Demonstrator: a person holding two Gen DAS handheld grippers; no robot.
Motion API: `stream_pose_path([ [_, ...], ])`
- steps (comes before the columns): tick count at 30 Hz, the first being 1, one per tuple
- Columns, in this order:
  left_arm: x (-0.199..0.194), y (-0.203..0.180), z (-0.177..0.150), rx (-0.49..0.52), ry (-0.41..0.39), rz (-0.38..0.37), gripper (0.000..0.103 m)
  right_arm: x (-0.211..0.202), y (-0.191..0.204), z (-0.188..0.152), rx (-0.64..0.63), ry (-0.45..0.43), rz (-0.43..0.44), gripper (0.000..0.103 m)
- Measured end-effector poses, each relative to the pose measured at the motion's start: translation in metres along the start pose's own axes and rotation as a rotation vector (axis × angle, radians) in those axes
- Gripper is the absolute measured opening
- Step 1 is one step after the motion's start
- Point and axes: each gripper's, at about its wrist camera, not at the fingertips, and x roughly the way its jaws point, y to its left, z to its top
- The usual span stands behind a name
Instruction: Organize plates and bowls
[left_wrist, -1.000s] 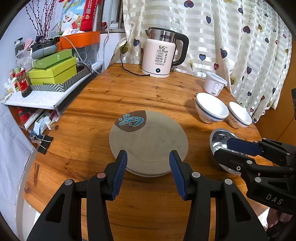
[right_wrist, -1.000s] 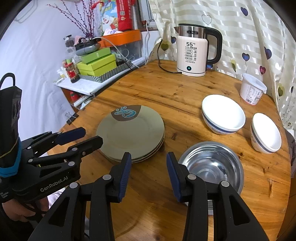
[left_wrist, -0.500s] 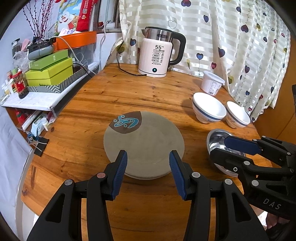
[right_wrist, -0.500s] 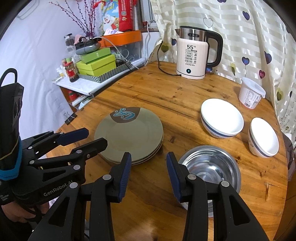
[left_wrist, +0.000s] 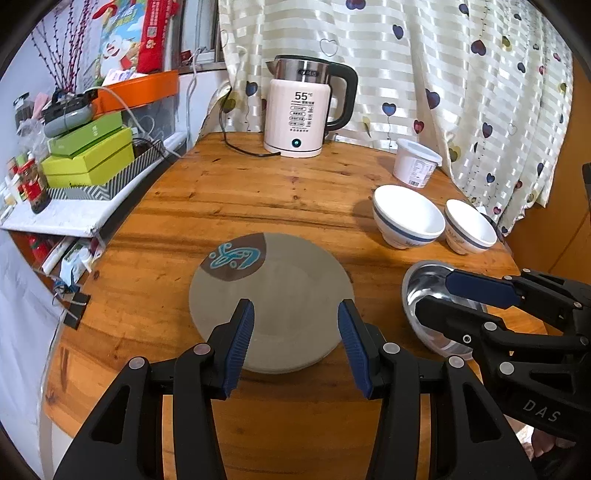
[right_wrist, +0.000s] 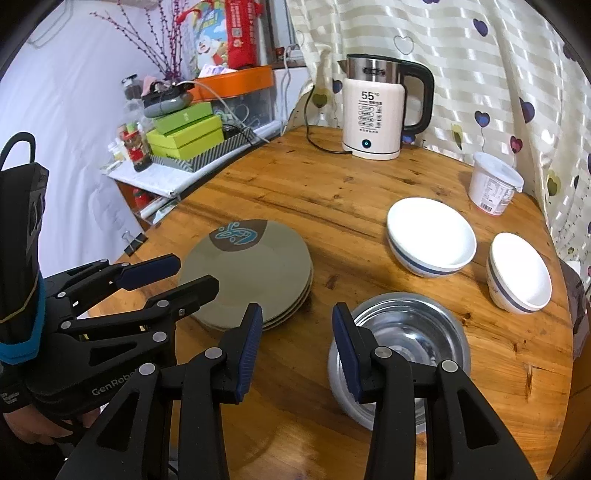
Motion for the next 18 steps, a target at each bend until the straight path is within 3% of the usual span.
stream_pose_path([
  [18, 0.012, -0.031, 0.022, 0.083, -0.02, -0.015, 0.048, -0.013, -0.034, 0.0, 0.063, -0.023, -0.057, 0.039],
])
